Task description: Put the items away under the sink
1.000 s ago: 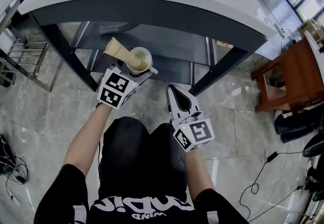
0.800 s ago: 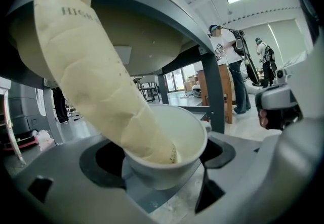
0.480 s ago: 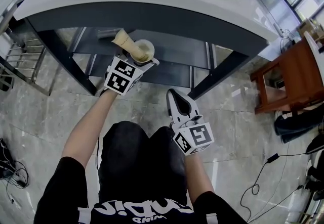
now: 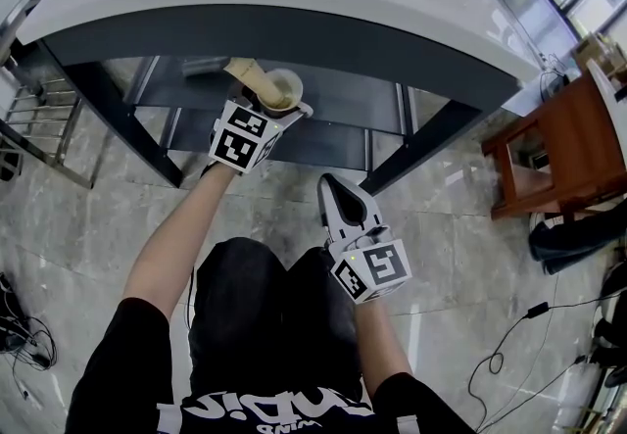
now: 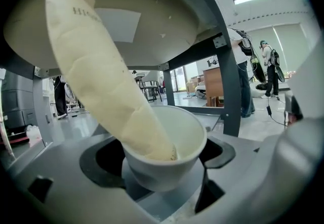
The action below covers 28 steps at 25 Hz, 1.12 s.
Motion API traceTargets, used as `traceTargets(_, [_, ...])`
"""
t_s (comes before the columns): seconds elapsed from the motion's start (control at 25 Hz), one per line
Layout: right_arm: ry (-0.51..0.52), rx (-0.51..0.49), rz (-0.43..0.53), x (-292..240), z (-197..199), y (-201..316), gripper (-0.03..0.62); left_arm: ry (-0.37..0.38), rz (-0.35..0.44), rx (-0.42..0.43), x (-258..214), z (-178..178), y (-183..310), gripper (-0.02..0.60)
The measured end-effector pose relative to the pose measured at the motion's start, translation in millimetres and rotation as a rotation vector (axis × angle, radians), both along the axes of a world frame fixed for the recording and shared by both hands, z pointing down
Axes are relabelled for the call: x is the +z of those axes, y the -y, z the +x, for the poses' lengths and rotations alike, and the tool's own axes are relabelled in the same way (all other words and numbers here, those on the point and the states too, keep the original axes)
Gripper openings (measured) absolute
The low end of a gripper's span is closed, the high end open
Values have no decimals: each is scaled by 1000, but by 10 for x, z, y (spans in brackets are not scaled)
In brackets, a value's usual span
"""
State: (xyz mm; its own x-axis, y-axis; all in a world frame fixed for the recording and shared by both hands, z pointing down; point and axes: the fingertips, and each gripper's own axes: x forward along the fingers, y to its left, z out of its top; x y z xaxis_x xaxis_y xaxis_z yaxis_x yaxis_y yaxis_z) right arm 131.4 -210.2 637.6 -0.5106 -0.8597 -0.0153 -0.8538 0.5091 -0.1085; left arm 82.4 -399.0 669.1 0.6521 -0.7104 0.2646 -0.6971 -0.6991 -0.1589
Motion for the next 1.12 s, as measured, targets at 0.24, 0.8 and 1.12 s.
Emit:
traceTargets(0.24, [-4,4,-5,26,-34,39,18,-72,-17,-20,-4,-4,134,448])
traceTargets(0.8, [-5,18,-16,85,-10,28,18,-173,-25,-84,-1,-13,371,448])
traceTargets(1.12, [-10,31,-25,132,28,-34,18,-173,-19,-130,-2,-33,419,448])
